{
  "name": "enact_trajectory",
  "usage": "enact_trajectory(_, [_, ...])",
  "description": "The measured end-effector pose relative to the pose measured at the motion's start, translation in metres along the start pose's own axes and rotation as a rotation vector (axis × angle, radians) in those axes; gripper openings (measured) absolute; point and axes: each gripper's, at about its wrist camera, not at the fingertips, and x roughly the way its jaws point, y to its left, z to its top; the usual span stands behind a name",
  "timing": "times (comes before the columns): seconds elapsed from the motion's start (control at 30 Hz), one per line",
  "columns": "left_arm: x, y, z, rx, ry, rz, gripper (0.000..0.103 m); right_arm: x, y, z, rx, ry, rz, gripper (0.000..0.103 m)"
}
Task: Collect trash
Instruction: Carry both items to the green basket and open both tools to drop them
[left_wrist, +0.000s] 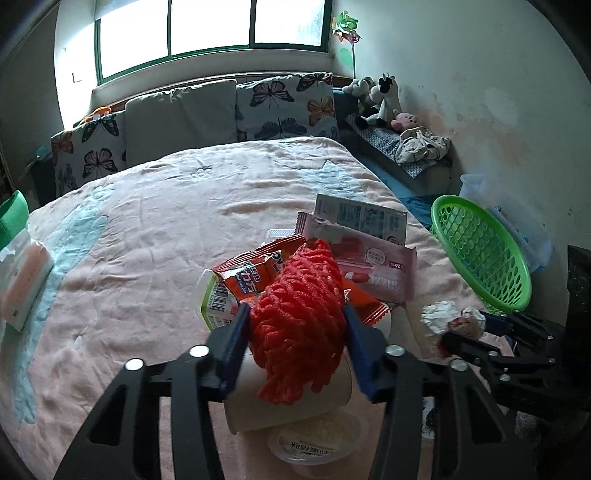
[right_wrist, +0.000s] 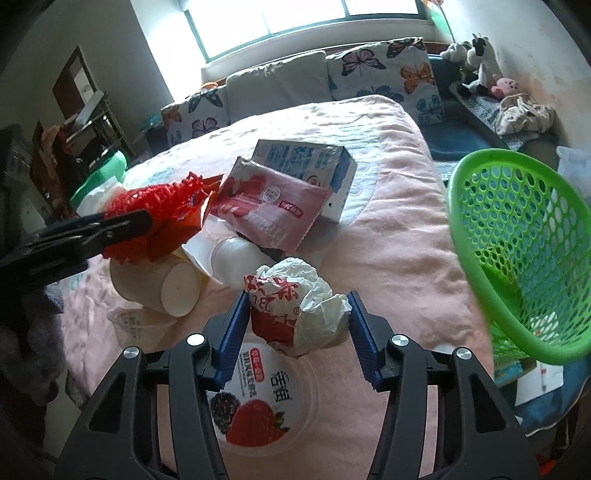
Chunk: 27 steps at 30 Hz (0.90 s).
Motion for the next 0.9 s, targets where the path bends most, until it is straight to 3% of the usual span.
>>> enact_trajectory(0.2, [-0.024, 0.001, 0.001, -0.008, -0.057, -0.022, 0.037, -0.024, -0.010, 0.003, 0.011, -0.044, -0.021, 0.054])
enact_trajectory(0.47, [-0.052, -0.021, 0.017, 0.007, -0.118, -0.101, 0.037, -0.049, -0.061, 0.008, 0.077, -0.103, -0.141, 0.054])
enact_trajectory(0.83, [-0.021, -0.095, 0.041, 0.080, -0.082, -0.195, 0.037, -0.052, -0.147, 0.000, 0.165, -0.088, -0.275, 0.056])
enact_trajectory(0.9, [-0.012, -0.110, 0.045, 0.100, -0.070, -0.207, 0.037, -0.051, -0.156, -0.003, 0.180, -0.083, -0.283, 0.067])
